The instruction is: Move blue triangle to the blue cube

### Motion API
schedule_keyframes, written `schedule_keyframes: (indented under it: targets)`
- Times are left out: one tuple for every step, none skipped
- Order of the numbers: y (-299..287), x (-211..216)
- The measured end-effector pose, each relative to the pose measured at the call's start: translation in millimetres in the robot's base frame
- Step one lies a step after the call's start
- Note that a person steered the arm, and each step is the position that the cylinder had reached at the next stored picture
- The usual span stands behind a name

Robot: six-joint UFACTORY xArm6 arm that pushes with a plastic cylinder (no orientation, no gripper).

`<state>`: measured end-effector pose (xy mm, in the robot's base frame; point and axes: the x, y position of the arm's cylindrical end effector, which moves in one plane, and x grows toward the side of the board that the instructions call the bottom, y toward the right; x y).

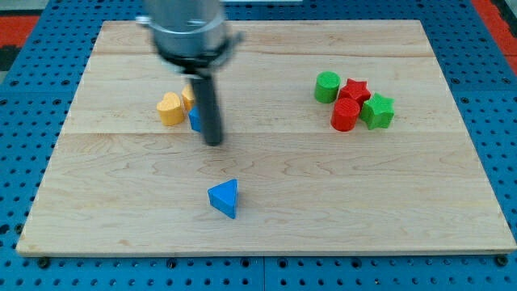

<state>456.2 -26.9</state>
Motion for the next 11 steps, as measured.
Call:
schedule_keyframes:
  targets:
    - [107,30]
    - [80,101]
    - [-10,108]
    - [-62,111]
    - [-94,106]
    - [-141,86]
    - [-130,62]
    - [-96,39]
    - [-80,24]
    - [-80,-14]
    - [-76,-17]
